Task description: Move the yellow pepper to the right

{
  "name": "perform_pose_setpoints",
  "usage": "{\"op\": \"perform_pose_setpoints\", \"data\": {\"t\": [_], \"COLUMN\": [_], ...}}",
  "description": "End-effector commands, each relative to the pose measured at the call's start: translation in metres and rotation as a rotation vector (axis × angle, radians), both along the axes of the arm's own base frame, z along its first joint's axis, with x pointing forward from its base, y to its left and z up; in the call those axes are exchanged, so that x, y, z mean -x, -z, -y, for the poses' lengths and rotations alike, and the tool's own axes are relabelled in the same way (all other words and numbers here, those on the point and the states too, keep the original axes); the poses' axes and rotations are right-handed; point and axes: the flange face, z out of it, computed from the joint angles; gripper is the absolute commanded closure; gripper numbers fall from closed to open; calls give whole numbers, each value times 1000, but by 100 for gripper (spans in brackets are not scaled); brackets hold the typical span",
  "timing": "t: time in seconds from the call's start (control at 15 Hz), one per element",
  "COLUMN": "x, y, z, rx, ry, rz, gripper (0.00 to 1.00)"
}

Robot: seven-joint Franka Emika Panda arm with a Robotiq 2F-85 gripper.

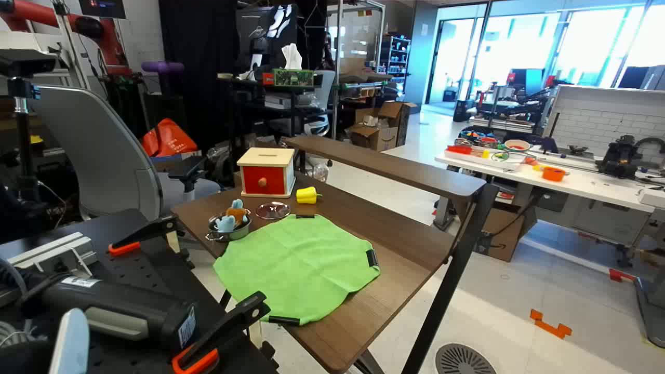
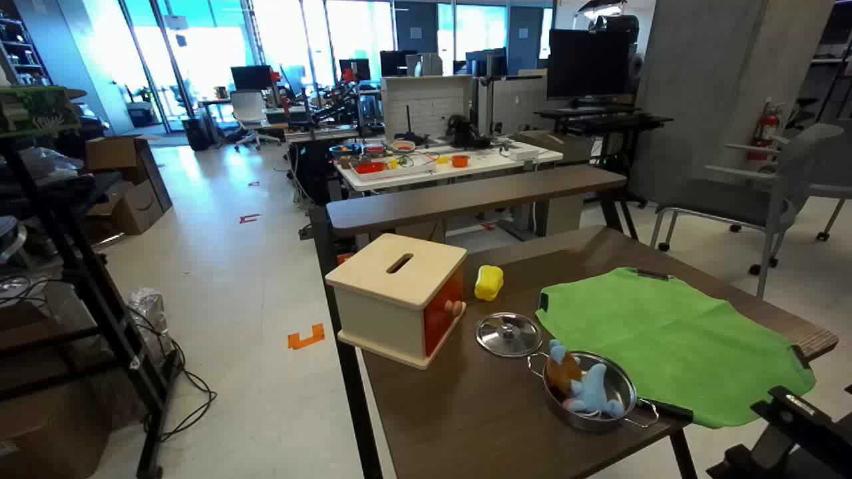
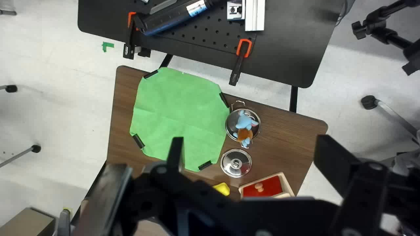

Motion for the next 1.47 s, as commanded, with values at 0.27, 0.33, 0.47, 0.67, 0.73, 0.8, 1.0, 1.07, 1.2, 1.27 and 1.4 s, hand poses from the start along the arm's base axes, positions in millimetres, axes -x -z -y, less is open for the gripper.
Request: {"op": "perform_pose_setpoints", "data": {"t": [0.27, 0.33, 0.47, 0.67, 0.73, 0.8, 1.0, 1.07, 1.2, 1.27, 1.4], "x": [0, 0, -11, -49, -65, -82, -134, -150, -181, -195, -218], "y": [-3, -3, -1, 14, 28, 43, 99, 118, 158, 182, 227], "z": [-1, -1, 0, 7, 9, 12, 22, 23, 24, 24, 23], "rx": [-2, -2, -26, -74, -92, -113, -153, -162, -183, -193, -200], "ry": [-1, -1, 20, 82, 106, 121, 187, 212, 265, 291, 328], "rz": [5, 5, 20, 39, 55, 57, 80, 90, 144, 157, 181], "gripper": [0, 0, 0, 0, 0, 0, 0, 0, 0, 0, 0]}}
